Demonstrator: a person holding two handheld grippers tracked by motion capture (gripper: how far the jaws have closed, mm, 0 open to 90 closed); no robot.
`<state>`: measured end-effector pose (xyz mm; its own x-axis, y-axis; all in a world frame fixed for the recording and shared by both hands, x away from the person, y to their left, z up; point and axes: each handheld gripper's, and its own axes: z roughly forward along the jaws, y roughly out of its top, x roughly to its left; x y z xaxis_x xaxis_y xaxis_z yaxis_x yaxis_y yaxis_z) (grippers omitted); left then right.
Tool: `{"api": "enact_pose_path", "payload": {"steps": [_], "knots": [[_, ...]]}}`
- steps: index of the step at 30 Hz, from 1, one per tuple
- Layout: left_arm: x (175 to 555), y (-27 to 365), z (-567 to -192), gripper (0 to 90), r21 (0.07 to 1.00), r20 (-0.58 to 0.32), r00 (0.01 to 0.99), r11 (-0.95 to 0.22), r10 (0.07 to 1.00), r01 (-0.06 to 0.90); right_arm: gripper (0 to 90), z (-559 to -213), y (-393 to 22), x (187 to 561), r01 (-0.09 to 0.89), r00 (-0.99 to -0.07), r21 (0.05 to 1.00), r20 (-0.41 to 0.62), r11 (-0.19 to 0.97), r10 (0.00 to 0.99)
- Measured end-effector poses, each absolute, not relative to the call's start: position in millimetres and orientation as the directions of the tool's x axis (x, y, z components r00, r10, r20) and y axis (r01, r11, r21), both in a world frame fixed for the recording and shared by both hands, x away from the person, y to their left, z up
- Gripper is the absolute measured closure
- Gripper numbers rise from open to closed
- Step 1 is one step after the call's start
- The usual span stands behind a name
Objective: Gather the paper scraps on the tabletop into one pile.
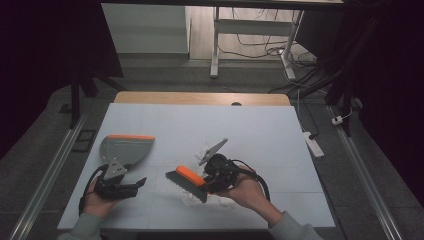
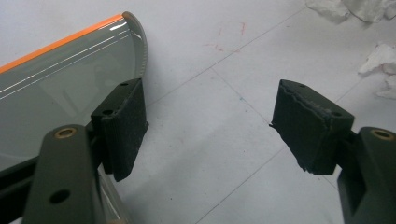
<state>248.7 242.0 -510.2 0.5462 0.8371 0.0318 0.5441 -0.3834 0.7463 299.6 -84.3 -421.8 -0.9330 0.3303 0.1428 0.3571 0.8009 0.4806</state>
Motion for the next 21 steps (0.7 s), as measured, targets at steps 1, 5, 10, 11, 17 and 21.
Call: {"api": "enact_pose_path", "payload": {"steps": [1,5,10,11,17,21], "knots": [[248.9,242.0,-510.4,27.0,0.746,0.031,0.547,-0.384,0.837,0.545,70.7,-422.8,-83.7,298.0,0.352,-0.935,0.475,0.143,0.807,0.324],[249.0,241.8,-510.8,27.0,0.745,0.03,0.547,-0.383,0.836,0.545,70.7,-426.6,-77.5,289.3,0.321,-0.947,0.449,0.147,0.834,0.286],[248.7,241.8,-510.6,27.0,0.746,0.032,0.546,-0.383,0.837,0.544,70.7,-433.8,-63.5,278.8,0.268,-0.962,0.398,0.153,0.877,0.224],[248.7,241.7,-510.8,27.0,0.747,0.03,0.546,-0.382,0.837,0.544,70.7,-435.7,-59.5,276.9,0.257,-0.965,0.383,0.155,0.887,0.212],[248.9,242.6,-511.5,27.0,0.745,0.029,0.546,-0.382,0.837,0.547,70.7,-449.3,-36.9,279.7,0.207,-0.976,0.283,0.123,0.937,0.179],[249.3,243.5,-511.7,27.0,0.745,0.029,0.546,-0.382,0.837,0.547,70.7,-450.3,-36.1,293.1,0.225,-0.974,0.263,0.1,0.938,0.206]]}}
